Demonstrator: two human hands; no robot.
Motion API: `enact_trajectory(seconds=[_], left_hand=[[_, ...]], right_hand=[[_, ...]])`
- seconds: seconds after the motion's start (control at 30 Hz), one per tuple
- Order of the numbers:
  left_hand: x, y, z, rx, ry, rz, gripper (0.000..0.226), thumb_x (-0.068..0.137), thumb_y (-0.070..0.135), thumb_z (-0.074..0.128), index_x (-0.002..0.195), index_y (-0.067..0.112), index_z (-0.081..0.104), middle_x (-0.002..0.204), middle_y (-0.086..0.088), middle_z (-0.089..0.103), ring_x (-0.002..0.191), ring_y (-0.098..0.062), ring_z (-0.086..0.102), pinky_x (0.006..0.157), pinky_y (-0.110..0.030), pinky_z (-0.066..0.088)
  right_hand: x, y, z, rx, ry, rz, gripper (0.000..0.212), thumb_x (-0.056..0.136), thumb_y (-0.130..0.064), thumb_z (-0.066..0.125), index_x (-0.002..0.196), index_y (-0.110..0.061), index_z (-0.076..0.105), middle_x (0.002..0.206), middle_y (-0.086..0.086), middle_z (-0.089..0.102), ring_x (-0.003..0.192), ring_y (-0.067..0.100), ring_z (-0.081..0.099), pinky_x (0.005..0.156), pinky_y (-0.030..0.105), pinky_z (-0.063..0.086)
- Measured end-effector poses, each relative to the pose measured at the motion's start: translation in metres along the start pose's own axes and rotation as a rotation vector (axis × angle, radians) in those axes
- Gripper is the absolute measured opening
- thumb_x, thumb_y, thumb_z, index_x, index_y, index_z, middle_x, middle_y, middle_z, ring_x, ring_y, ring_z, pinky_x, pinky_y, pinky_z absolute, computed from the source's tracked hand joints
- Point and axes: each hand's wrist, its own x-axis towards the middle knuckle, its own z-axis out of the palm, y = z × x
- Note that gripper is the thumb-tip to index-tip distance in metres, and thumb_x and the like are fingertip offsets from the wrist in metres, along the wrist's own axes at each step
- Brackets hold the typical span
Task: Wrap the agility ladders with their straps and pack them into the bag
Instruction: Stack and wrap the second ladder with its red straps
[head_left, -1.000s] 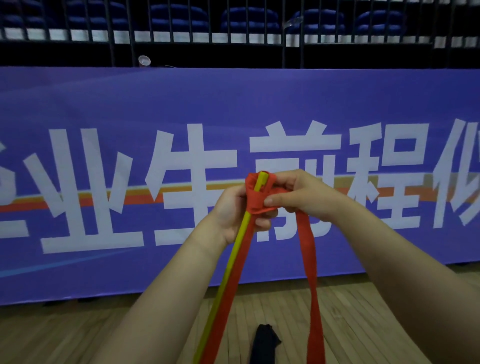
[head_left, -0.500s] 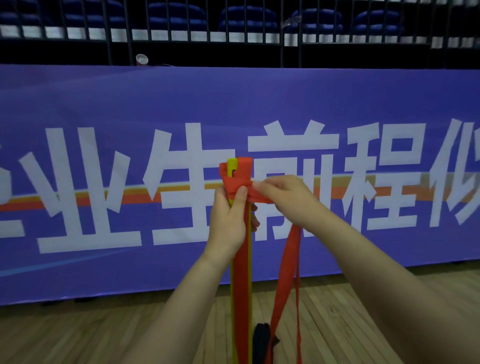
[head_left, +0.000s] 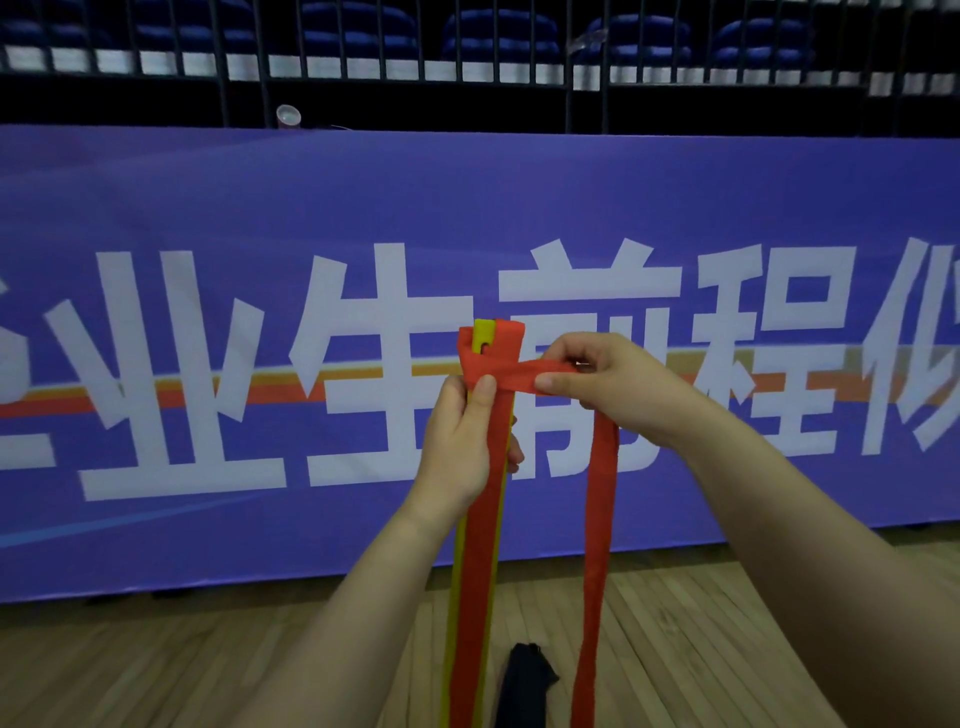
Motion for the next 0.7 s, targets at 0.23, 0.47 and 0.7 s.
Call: enact_trajectory(seconds=[0.23, 0.47, 0.7], left_hand=[[0.005, 0.009, 0.003, -0.585, -0.337, -0.324, 0.046, 0.083, 0.039, 0.029, 0.056, 0.010, 0.051, 0.038, -0.002, 0.037, 0.026, -0.013, 0.033, 0.038, -0.021, 0.020], [0.003, 0.014, 0.002, -0.296, -0.296, -0.352, 0.049, 0.091, 0.049, 0.038, 0.082, 0.006, 0.060, 0.063, -0.012, 0.057, 0.049, -0.020, 0.053, 0.051, -0.028, 0.043], [-0.014, 0.007, 0.007, -0.288, -0.009, -0.208, 0.029, 0.101, 0.026, 0.035, 0.086, 0.009, 0.052, 0.049, -0.006, 0.053, 0.038, -0.017, 0.047, 0.039, -0.022, 0.038]], right_hand=[[-0.002, 0.000, 0.008, 0.292, -0.201, -0.091, 0.035, 0.083, -0.023, 0.069, 0.117, -0.021, 0.061, 0.059, -0.004, 0.044, 0.050, 0.005, 0.037, 0.048, 0.020, 0.031], [-0.002, -0.005, 0.017, 0.083, 0.159, -0.067, 0.014, 0.082, -0.029, 0.071, 0.089, -0.017, 0.069, 0.071, 0.000, 0.070, 0.068, 0.010, 0.066, 0.070, 0.029, 0.055], [-0.006, -0.001, 0.019, 0.166, -0.002, -0.050, 0.026, 0.090, -0.032, 0.060, 0.103, -0.010, 0.059, 0.044, -0.011, 0.041, 0.041, 0.002, 0.036, 0.046, 0.016, 0.030]])
